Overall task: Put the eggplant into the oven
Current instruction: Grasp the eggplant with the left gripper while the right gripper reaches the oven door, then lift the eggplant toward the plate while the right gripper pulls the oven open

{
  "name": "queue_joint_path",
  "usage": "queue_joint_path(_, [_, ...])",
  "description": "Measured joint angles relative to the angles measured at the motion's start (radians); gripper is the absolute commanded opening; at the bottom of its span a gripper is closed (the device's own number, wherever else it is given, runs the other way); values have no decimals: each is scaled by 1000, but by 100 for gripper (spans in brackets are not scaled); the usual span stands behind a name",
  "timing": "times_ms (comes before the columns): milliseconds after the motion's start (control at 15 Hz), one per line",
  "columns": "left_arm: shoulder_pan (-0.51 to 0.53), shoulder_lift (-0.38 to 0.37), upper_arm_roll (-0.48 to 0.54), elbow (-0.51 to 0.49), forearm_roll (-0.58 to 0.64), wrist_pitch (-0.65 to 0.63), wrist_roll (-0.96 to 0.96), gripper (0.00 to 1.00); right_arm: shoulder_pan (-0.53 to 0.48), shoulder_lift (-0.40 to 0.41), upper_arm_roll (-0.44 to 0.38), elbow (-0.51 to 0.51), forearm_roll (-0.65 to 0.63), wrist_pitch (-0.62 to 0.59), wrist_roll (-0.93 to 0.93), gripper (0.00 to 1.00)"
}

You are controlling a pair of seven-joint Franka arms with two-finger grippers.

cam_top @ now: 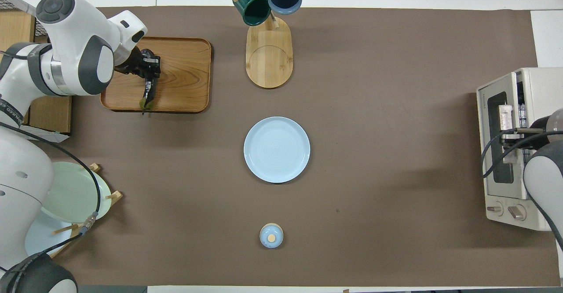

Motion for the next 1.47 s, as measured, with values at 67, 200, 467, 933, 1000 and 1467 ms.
queue_joint_path(67, [0,-3,0,3,-1,-6,0,0,15,9,2,-8,7,24,3,0])
queue_joint_path(200, [-2,-19,-2,24,-25,-36,-7,0,41,33,8,-24,26,61,11,0])
queue_joint_path(467, [-32,-141,-12,40,-66,-189,-121,0,69,91,27,-59,47,177,33,0])
queue_joint_path(933, [-288,-306,-23,-86,-99,-261,-441,0,89,149,32,-105,77,314,66,0])
queue_joint_path(1000, [-326,-312,-23,-102,-100,-253,-479,0,89,161,32,-108,90,325,66,0])
queue_joint_path(1467, [-503,-360,-22,-376,-102,34,-630,0,87,269,33,-111,164,406,66,0])
